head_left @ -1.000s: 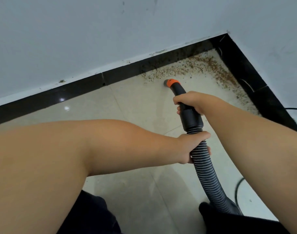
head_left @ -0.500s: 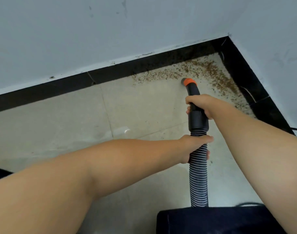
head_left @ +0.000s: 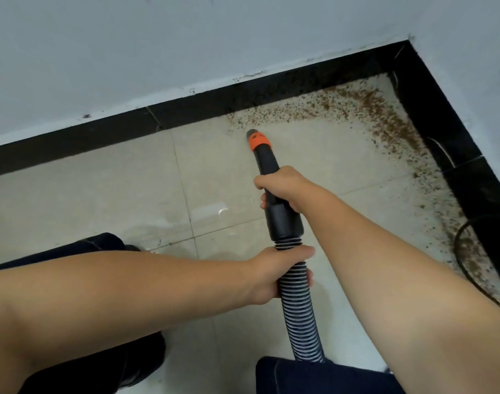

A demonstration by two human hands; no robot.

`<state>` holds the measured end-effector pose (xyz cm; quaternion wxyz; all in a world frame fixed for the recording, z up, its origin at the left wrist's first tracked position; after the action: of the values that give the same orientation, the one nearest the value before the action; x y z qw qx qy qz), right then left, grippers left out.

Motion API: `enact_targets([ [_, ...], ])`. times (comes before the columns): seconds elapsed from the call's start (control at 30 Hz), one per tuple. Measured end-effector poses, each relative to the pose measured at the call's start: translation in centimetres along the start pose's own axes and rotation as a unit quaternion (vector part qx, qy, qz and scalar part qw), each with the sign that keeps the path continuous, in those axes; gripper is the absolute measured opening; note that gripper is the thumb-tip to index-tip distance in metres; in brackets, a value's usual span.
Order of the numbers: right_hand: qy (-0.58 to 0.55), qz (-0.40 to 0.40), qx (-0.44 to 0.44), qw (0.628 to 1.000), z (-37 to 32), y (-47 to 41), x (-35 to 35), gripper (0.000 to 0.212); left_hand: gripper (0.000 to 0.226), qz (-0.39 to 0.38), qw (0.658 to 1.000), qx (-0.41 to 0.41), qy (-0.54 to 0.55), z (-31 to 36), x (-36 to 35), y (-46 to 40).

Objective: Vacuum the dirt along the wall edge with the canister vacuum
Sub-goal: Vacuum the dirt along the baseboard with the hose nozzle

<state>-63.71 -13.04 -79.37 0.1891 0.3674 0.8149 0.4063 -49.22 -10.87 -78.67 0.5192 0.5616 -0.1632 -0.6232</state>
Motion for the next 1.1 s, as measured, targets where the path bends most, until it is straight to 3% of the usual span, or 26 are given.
enact_targets([
  [0.23, -0.047, 0.107, 0.003, 0.993, -0.8, 0.2, 6.1, 0.02, 0.02, -0.014, 0.999, 0.016, -0.042, 3.0, -1.6, -1.8],
  [0.37, -0.098, 0.129, -0.003, 0.987, -0.9, 0.4, 8.9, 0.022, 0.02, 0.007, 0.999, -0.006, -0.037, 4.7, -2.1, -2.6],
  [0.97, 0.051, -0.019, -0.004, 0.999, -2.8, -1.1, -1.3, 0.015, 0.015, 0.071, 0.995, -0.04, 0.06, 1.6, 2.0, -0.8],
  [1.1, 0.03, -0.003, -0.003, 1.0, -2.9, -1.3, -0.3, 0.017, 0.016, 0.061, 0.996, -0.037, 0.056, 2.3, 1.9, -1.1],
])
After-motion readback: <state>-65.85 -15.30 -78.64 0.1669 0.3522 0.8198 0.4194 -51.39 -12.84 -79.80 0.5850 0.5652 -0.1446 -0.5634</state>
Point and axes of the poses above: each hand's wrist, its own y-axis away from the middle knuckle, its own x-axis out of the back of the hand, z = x × y, the point moved 7 cm from there along -y, towards the middle knuckle, and after that the axes turned 9 degrees about -z, right-handed, at the moved point
